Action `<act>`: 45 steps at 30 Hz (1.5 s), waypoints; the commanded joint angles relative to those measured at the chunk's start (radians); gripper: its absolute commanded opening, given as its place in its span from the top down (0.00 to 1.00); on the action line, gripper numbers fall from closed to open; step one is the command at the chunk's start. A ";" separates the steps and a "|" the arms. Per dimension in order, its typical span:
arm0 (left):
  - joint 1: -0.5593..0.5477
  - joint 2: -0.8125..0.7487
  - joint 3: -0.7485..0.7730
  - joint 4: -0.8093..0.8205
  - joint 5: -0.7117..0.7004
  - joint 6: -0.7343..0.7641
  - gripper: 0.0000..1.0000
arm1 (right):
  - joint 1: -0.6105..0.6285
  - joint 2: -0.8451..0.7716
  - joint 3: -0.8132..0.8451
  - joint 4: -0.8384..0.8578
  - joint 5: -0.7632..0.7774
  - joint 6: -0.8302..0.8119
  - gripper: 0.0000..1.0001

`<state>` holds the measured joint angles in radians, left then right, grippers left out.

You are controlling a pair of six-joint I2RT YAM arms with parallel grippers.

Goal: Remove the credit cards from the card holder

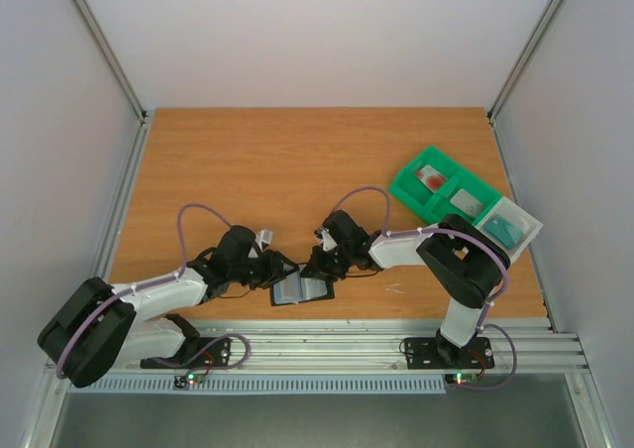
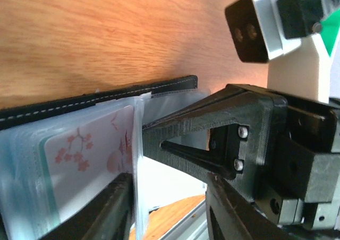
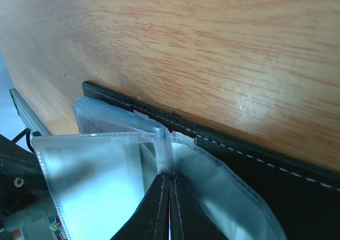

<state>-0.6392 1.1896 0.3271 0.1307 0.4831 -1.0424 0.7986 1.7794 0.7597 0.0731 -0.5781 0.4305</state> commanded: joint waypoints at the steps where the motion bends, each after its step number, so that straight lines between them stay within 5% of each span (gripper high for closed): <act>1: -0.007 0.025 0.003 0.078 -0.005 -0.002 0.65 | 0.014 0.015 -0.030 -0.014 0.013 0.013 0.97; 10: -0.010 0.021 0.029 -0.011 -0.038 0.029 0.91 | 0.013 -0.022 -0.042 -0.014 0.011 0.011 0.94; 16: -0.010 0.032 0.024 0.008 -0.035 0.018 0.94 | 0.012 -0.085 -0.044 -0.054 0.019 -0.015 0.89; 22: -0.011 0.026 0.031 -0.003 -0.037 0.018 0.93 | -0.002 -0.164 -0.045 -0.146 0.040 -0.059 0.86; 30: -0.016 0.030 0.056 -0.011 -0.025 0.012 0.78 | -0.002 -0.238 -0.047 -0.261 0.137 -0.132 0.90; 45: -0.068 0.095 0.099 0.088 0.008 -0.037 0.72 | -0.015 -0.360 -0.052 -0.380 0.275 -0.173 0.90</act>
<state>-0.6910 1.2400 0.3931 0.1329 0.4690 -1.0641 0.7906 1.4799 0.7094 -0.2466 -0.3695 0.2890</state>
